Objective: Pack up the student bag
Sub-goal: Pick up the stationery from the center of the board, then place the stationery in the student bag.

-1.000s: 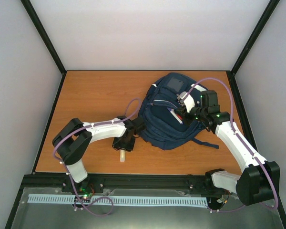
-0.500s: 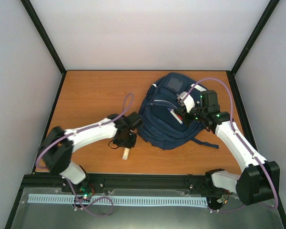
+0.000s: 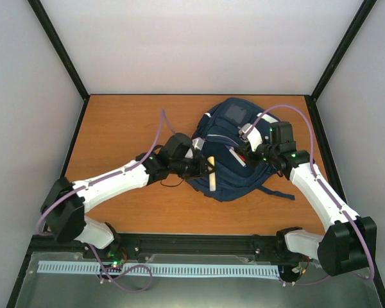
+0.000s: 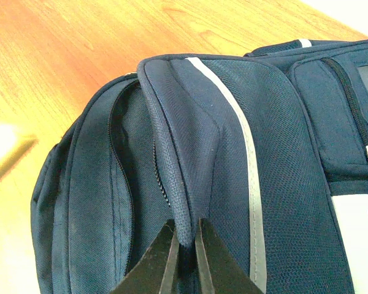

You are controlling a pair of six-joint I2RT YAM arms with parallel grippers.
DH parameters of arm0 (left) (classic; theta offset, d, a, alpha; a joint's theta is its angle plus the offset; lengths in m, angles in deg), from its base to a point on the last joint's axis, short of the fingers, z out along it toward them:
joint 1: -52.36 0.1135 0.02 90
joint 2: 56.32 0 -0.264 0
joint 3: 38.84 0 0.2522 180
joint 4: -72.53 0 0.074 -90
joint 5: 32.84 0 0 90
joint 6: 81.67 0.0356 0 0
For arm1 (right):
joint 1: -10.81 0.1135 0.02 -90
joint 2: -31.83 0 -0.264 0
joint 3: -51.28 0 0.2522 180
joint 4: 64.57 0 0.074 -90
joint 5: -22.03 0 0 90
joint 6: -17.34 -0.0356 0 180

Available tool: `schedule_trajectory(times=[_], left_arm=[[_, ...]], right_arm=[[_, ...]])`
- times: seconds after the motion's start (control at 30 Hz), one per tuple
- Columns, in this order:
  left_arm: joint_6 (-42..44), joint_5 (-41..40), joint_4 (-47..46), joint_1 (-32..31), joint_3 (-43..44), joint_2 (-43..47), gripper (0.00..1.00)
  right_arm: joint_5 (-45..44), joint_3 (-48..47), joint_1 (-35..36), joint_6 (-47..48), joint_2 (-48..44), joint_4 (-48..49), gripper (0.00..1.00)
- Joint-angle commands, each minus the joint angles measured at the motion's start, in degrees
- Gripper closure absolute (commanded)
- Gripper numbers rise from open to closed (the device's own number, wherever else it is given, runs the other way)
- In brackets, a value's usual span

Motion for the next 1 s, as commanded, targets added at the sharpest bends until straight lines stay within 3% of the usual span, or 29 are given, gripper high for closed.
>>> schedule_trajectory(times=[0.0, 0.3, 0.73, 0.97], left_arm=[[-6.67, 0.61, -13.63, -0.53, 3.62, -4.63, 0.93], [-17.35, -5.75, -16.10, 0.02, 10.29, -15.14, 0.98], [-32.12, -10.39, -25.34, 1.86, 10.61, -22.91, 0.97], [-36.11, -10.45, -26.82, 1.95, 9.51, -24.43, 0.80]], right_arm=[[0.55, -1.14, -0.64, 0.24, 0.06, 1.60, 0.92], [0.31, -1.21, -0.70, 0.15, -0.18, 1.54, 0.93], [0.55, -1.14, -0.80, -0.04, 0.06, 1.73, 0.92], [0.38, -1.14, -0.90, 0.08, -0.28, 1.62, 0.93]])
